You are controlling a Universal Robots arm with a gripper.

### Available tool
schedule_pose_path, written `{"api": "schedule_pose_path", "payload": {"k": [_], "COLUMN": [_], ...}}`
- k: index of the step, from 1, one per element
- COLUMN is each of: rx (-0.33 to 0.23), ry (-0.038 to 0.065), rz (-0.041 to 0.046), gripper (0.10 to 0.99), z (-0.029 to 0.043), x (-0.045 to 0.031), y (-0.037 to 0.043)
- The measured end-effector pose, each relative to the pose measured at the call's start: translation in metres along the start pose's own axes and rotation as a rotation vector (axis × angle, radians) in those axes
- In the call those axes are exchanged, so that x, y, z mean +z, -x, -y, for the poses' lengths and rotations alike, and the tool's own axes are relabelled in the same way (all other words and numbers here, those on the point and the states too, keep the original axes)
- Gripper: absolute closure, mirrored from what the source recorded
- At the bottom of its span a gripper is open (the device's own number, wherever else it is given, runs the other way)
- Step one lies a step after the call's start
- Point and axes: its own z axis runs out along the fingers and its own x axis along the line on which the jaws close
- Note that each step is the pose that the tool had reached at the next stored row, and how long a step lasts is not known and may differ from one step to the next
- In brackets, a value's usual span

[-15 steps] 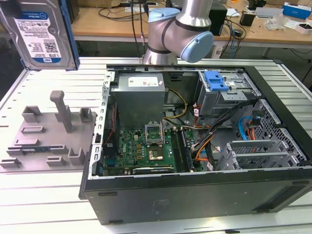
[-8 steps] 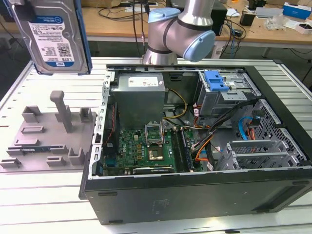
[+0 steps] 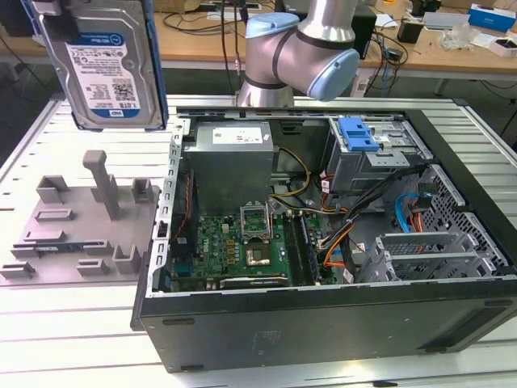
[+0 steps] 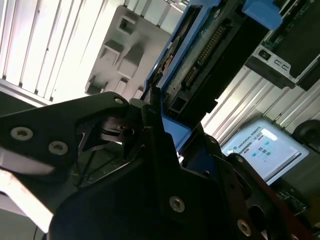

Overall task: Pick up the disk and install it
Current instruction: 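Pick up the disk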

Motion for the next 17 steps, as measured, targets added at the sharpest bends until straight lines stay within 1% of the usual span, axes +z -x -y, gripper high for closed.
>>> {"api": "schedule_pose_path", "payload": {"k": [3,4,6,7,9,11,13,16,17], "rx": [0.0,0.0,0.0,0.0,0.0,0.0,0.0,0.0,0.0], "ry": [0.002,0.003,0.004,0.005,0.006,0.008,0.009,0.011,0.012], "rz": [0.0013,0.0011,0.0012,0.0014,0.0013,0.0016,0.0014,0.0015,0.0014], "gripper": [0.722,0.722,0.722,0.722,0.722,0.722,0.722,0.722,0.722], "z": [0.012,0.0185,0.0277,0.0336,0.0396,0.0508,0.0641,0.082,0.0864], "x": [0.0006,0.0007,0.0011,0.0014,0.0017,0.0023,0.0026,0.003,0.0031], "y": [-0.0083,-0.0127,-0.0191,-0.0233,-0.0275,-0.0349,-0.0406,-0.0471,-0.0484]}}
